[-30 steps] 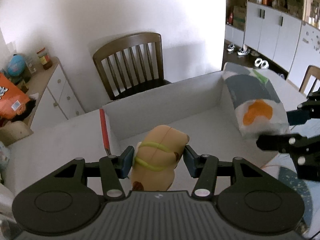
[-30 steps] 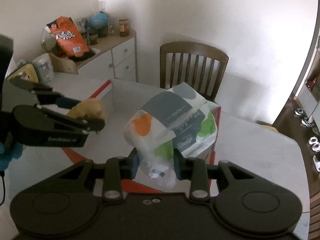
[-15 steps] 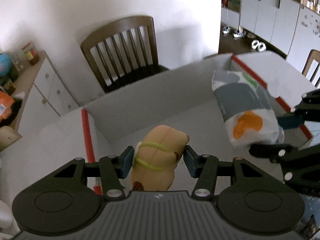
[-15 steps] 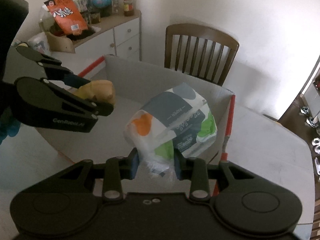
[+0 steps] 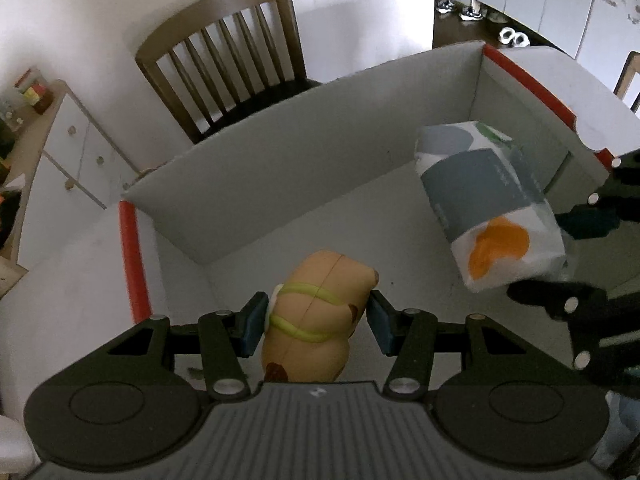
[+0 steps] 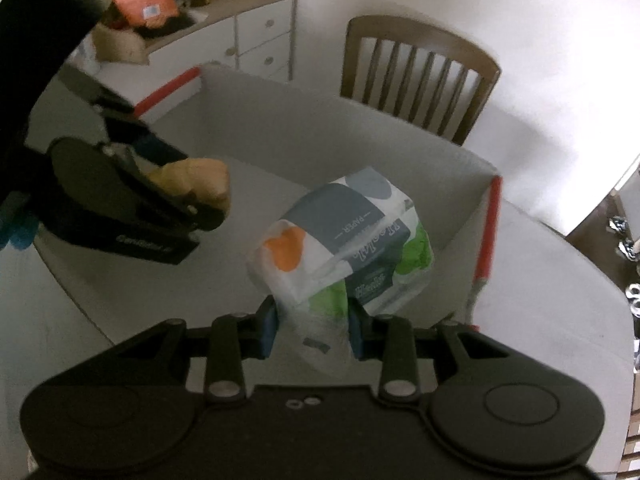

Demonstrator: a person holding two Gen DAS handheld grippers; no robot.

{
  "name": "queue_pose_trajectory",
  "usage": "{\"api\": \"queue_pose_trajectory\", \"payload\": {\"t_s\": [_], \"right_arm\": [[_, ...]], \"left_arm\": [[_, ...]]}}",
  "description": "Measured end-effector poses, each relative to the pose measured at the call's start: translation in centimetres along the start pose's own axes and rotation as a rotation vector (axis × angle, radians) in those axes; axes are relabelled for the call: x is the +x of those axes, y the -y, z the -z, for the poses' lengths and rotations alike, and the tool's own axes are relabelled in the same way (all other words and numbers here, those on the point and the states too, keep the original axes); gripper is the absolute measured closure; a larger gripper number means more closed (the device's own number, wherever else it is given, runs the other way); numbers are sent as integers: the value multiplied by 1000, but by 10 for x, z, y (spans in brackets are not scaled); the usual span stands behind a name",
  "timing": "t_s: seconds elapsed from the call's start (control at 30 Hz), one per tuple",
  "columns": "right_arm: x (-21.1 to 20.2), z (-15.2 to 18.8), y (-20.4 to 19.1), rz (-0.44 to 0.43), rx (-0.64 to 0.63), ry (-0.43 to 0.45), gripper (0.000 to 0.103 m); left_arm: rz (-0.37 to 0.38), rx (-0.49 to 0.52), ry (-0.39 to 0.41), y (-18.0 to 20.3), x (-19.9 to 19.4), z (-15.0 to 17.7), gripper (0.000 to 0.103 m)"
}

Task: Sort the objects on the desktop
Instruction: 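Lower both held items into the red box and open both tools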

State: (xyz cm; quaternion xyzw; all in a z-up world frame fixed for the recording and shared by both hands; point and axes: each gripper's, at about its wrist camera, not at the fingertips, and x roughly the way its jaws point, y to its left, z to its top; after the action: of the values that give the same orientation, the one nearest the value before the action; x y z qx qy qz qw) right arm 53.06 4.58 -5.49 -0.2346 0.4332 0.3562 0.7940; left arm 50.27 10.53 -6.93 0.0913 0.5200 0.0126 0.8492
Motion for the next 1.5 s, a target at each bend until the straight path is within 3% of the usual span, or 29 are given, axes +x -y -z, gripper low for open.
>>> {"api": "queue_pose_trajectory", "payload": {"t_s": [0.37, 0.63, 0.9, 1.0, 1.23, 1.37, 1.5], "right_arm": [[20, 1, 7, -55, -32, -99, 68], [25, 7, 13, -56, -32, -121, 65], [28, 5, 16, -59, -23, -132, 61], [28, 6, 16, -61, -20, -130, 59], [22, 8, 19, -57, -21, -117, 55], [11, 7, 21, -30, -14, -76, 29], [-4, 9, 25, -30, -5, -51, 28]], "left_arm": [[27, 10, -128, 9, 25, -4, 50], [35, 2, -164, 9, 30, -3, 49], [42, -9, -173, 9, 29, -4, 46], [45, -28, -161, 4, 27, -4, 39], [62, -55, -111, -2, 9, -7, 39], [74, -65, -85, -3, -2, -8, 39], [70, -73, -58, -3, -21, -10, 39]]}}
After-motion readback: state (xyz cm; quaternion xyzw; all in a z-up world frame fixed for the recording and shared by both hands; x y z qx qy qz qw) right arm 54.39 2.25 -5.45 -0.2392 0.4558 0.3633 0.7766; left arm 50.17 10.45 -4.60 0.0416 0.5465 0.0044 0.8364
